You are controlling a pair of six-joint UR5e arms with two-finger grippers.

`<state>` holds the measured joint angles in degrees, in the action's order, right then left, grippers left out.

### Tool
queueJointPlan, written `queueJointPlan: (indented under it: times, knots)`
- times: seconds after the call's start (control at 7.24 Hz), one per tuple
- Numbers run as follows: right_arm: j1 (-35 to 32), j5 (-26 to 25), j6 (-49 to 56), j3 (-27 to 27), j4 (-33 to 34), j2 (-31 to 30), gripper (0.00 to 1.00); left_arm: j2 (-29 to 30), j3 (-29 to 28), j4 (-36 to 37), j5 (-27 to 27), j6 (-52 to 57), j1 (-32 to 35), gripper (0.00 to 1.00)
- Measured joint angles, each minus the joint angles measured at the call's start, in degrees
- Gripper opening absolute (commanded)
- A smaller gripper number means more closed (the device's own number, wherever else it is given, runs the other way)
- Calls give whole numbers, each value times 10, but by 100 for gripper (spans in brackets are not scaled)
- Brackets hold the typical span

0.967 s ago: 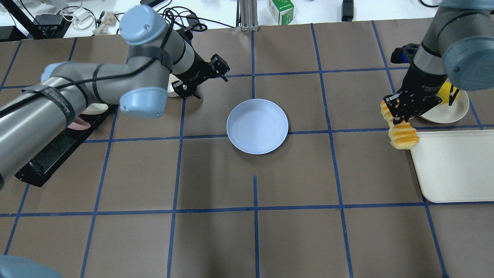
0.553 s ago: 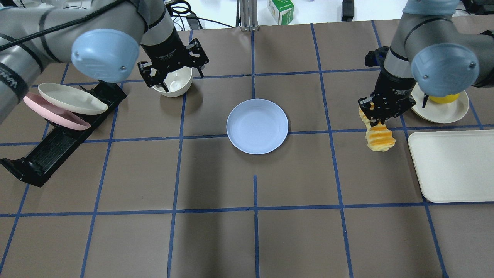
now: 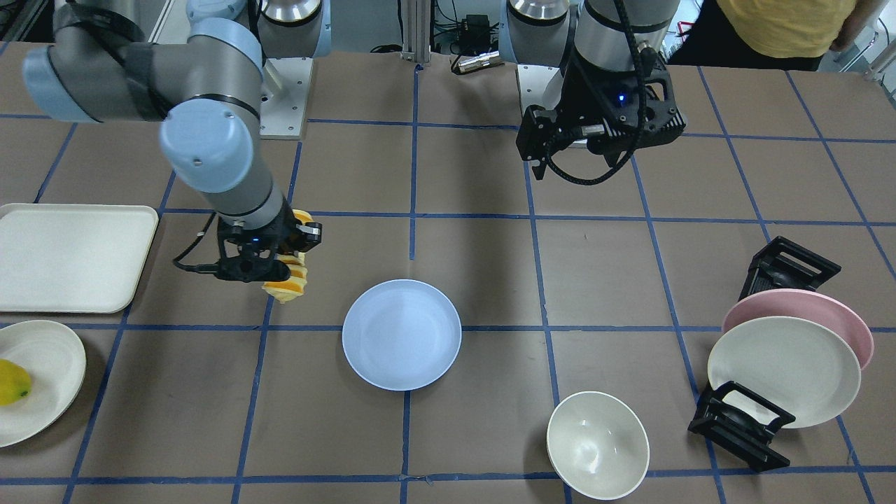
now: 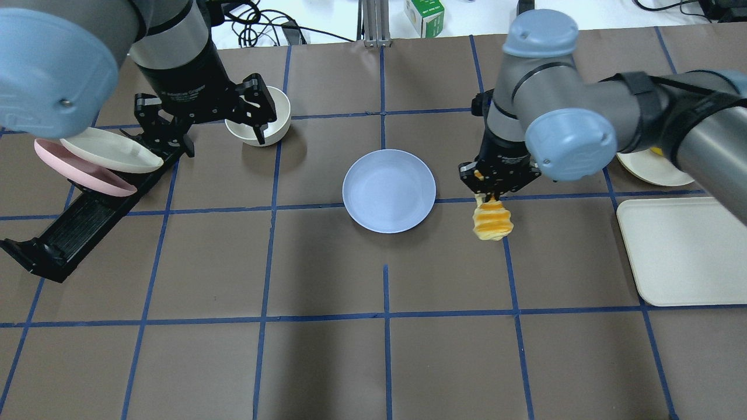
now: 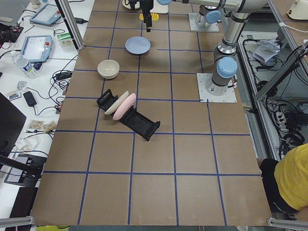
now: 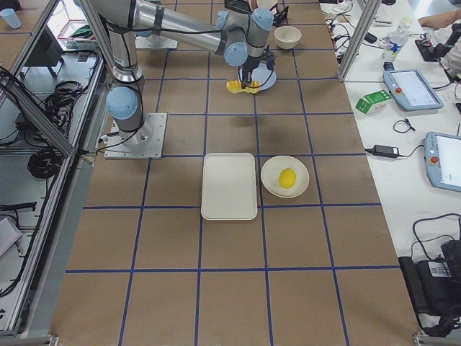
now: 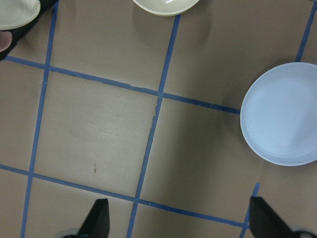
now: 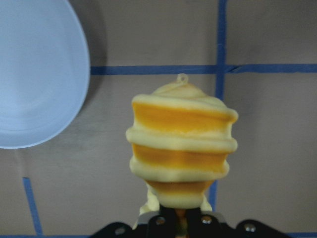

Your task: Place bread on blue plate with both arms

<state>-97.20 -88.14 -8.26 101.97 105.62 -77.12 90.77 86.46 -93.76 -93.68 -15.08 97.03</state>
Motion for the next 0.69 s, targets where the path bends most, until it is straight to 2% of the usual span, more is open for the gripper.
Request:
queueJointPlan:
  times: [0.28, 0.69]
  knots:
    - [-64, 47, -103, -24, 60, 42, 0, -17, 11, -8, 9, 147, 0, 100]
    - [-125, 74, -184, -112, 91, 140, 0, -15, 17, -4, 75, 213, -12, 100]
